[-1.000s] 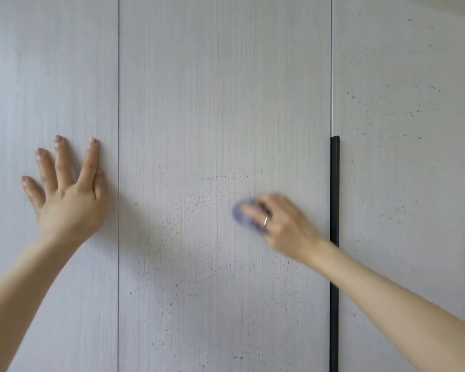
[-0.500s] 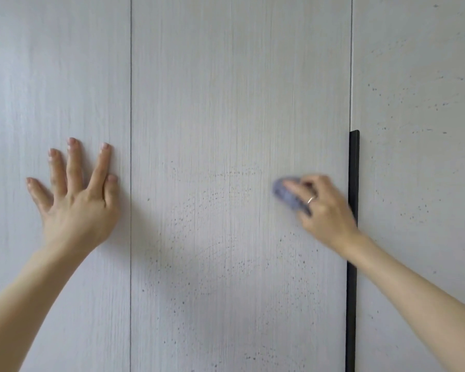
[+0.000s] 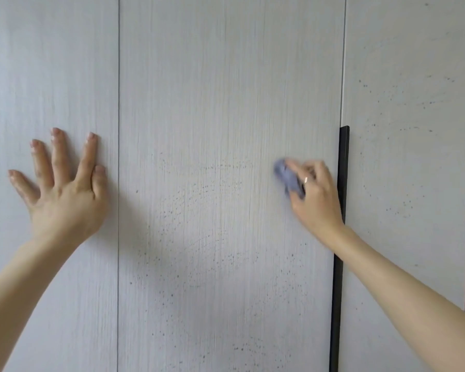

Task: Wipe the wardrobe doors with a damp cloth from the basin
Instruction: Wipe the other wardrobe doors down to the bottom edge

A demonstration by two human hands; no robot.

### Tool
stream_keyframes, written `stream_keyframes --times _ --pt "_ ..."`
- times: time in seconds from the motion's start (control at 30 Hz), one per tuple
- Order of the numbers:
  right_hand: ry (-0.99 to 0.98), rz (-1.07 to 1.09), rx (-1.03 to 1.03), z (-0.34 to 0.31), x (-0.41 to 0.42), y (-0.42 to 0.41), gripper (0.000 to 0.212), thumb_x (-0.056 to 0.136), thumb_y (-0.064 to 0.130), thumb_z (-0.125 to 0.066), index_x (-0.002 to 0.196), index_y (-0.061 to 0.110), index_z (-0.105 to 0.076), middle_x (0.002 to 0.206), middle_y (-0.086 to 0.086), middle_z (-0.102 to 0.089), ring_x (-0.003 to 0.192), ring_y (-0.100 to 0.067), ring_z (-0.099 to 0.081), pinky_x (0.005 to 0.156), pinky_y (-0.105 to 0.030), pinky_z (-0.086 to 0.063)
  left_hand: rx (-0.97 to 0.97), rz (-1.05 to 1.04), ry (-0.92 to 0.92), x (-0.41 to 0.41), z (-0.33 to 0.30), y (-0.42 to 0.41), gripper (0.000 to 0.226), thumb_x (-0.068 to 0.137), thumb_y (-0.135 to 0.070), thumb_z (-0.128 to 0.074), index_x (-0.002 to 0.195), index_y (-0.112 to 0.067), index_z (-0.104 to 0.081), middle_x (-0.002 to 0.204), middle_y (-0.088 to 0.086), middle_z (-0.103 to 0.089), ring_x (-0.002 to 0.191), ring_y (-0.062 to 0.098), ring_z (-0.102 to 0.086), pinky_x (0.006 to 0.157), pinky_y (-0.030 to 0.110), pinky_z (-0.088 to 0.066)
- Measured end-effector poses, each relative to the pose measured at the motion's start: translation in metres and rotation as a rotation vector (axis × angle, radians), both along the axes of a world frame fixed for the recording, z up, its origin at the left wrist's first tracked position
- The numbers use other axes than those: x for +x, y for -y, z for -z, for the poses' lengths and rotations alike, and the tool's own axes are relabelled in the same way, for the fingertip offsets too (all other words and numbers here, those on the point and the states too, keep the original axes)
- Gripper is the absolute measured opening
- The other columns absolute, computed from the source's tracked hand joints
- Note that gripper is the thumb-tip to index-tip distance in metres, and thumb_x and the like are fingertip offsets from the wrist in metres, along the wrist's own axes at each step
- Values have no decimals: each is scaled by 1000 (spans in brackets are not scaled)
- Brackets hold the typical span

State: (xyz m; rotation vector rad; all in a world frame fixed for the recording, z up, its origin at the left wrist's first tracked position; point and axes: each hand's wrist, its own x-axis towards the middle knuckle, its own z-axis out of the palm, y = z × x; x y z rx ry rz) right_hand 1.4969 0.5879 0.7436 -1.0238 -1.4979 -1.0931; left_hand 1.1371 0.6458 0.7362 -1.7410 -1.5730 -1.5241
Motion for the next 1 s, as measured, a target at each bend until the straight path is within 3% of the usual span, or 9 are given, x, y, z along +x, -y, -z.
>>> stream_keyframes --times 0.07,0.13,0.27,0.33,0.53,0.6,0.77,0.83,1.0 --pt "-264 -62 14 -32 -25 -6 43 80 3 -67 122 7 -60 98 -20 -51 84 -33 -55 69 -42 -51 0 -12 5 1 0 1 50 93 -49 -9 140 -55 4 158 -2 11 144 27 13 110 64 2" --pt "-176 -109 42 -29 -52 -11 34 83 9 -65 117 8 -64 93 -18 -53 80 -32 -55 66 -40 -50 -1 -38 -7 2 -1 3 48 98 -43 -14 142 -52 2 158 -2 11 144 25 14 111 62 5" --pt "641 -141 -15 28 -77 -9 23 81 7 -66 103 9 -72 83 -15 -64 65 -27 -58 59 -32 -50 -30 -61 -44 2 -1 6 50 99 -42 -15 144 -50 3 158 -2 14 144 23 16 111 58 9" --pt "845 -65 -41 15 -66 -7 29 77 5 -70 106 10 -71 84 -14 -65 65 -26 -59 59 -32 -50 -43 -76 -50 2 0 7 50 98 -42 -14 145 -49 4 158 -2 15 143 22 17 111 57 10" --pt "-184 -33 80 -57 -71 -11 33 81 9 -66 114 10 -65 92 -17 -54 78 -33 -54 60 -41 -49 -28 -78 -56 1 0 3 50 98 -44 -12 144 -50 7 157 -4 17 143 20 19 112 55 11" --pt "-45 -95 134 -32 -87 -18 23 86 15 -61 107 8 -69 85 -17 -55 73 -32 -55 55 -38 -49 -41 -81 -63 1 -1 3 50 98 -45 -11 143 -50 9 157 -4 18 143 20 20 112 55 11" --pt "802 -86 -28 31 -106 -13 26 85 25 -58 103 13 -71 85 -9 -65 67 -25 -58 57 -32 -47 -53 -78 -60 0 0 7 50 98 -44 -11 143 -51 10 156 -5 20 143 21 21 112 54 12" --pt "711 -45 18 9 -104 -15 25 84 22 -59 104 12 -70 84 -9 -64 67 -27 -58 57 -33 -46 -62 -85 -75 1 1 8 50 98 -45 -10 143 -50 11 156 -5 21 142 20 22 112 53 13" --pt "-29 -109 69 -43 -123 -19 35 76 12 -67 111 7 -66 87 -18 -55 75 -34 -56 62 -40 -48 -51 -87 -70 -1 2 7 50 98 -45 -9 143 -50 11 156 -6 22 142 19 23 112 52 14"
